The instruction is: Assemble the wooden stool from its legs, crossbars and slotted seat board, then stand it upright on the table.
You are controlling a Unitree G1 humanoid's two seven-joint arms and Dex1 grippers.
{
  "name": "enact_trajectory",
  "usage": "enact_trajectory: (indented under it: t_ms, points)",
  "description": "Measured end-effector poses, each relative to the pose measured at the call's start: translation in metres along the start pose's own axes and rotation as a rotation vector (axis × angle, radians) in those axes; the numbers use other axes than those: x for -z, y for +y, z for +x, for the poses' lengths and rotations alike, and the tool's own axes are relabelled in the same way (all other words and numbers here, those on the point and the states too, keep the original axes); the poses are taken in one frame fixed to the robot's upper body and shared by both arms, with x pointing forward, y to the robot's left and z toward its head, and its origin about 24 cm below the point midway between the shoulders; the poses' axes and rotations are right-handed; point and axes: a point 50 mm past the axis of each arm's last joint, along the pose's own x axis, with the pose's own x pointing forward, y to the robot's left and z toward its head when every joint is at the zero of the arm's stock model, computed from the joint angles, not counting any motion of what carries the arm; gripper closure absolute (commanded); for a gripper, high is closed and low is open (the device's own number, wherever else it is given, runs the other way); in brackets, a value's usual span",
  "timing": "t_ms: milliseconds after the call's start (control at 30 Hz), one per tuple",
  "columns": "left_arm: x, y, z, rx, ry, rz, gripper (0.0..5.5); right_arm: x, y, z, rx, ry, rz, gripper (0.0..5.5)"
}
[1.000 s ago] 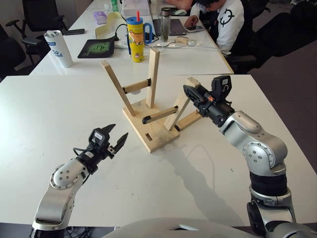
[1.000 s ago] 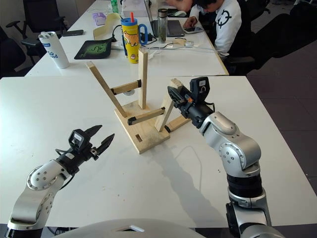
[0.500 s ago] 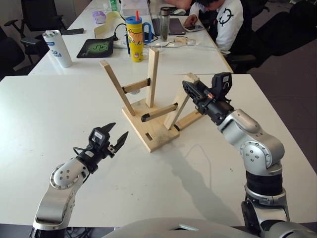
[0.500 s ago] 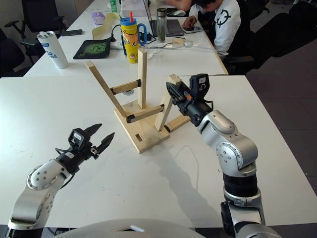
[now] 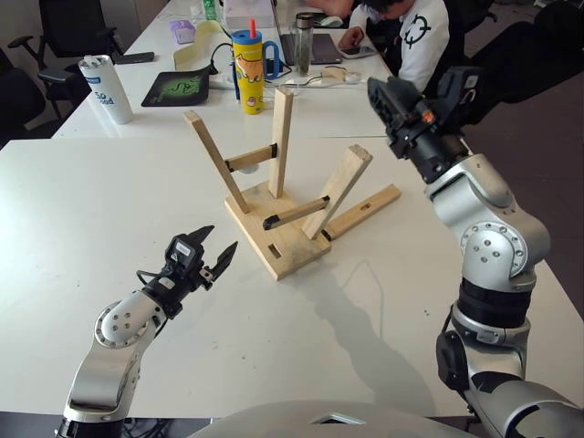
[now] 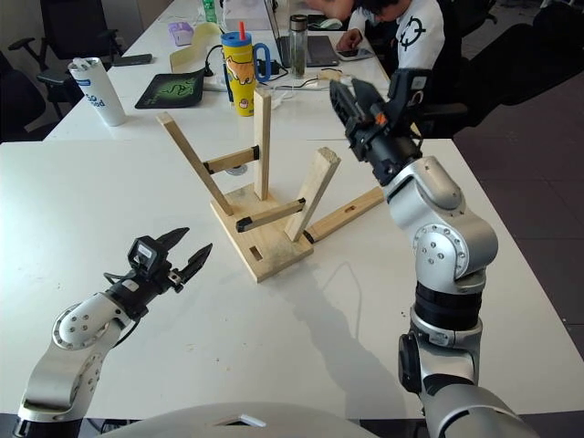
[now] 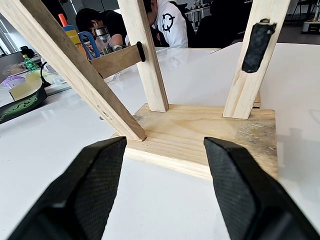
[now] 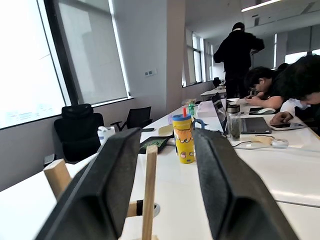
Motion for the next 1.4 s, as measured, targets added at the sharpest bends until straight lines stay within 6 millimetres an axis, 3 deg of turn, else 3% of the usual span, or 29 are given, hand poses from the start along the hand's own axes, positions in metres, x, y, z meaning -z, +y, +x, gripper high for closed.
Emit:
enact_trajectory:
  t_ms: [133,233,300,400,500,800,967,1133,1267,1400]
  points:
    - [0.000,0.000,0.000,-0.010,-0.002,0.002,2.62,0.033,-0.047,0.001,0.203,0.257,-0.152,3.59]
    - [0.001,-0.001,0.000,-0.023,-0.004,0.000,2.62,0.084,-0.079,-0.020,0.376,0.591,-0.116,3.10]
    - [0.002,-0.001,0.001,-0.026,-0.004,0.001,2.62,0.106,-0.078,-0.027,0.421,0.684,-0.038,2.81]
    - [0.002,-0.004,0.003,-0.025,-0.009,-0.003,2.62,0.139,-0.057,-0.032,0.465,0.797,0.084,2.21]
    - [0.002,-0.004,0.004,-0.028,-0.015,-0.008,2.62,0.156,-0.046,-0.034,0.527,0.856,0.171,2.17]
    - [-0.001,-0.005,0.011,-0.023,-0.035,-0.005,2.62,0.171,-0.020,-0.001,0.526,0.884,0.184,2.17]
    - [-0.002,-0.006,0.013,-0.019,-0.039,-0.008,2.62,0.178,-0.015,0.015,0.490,0.898,0.108,2.17]
    - [-0.003,-0.005,0.016,-0.016,-0.047,-0.001,2.62,0.195,-0.018,0.019,0.463,0.946,-0.046,2.17]
    - [-0.005,-0.005,0.018,-0.013,-0.052,0.007,2.62,0.197,-0.027,0.024,0.435,0.940,-0.108,2.17]
    - [-0.005,-0.006,0.018,-0.010,-0.051,0.008,2.62,0.191,-0.050,0.019,0.449,0.937,-0.105,2.79]
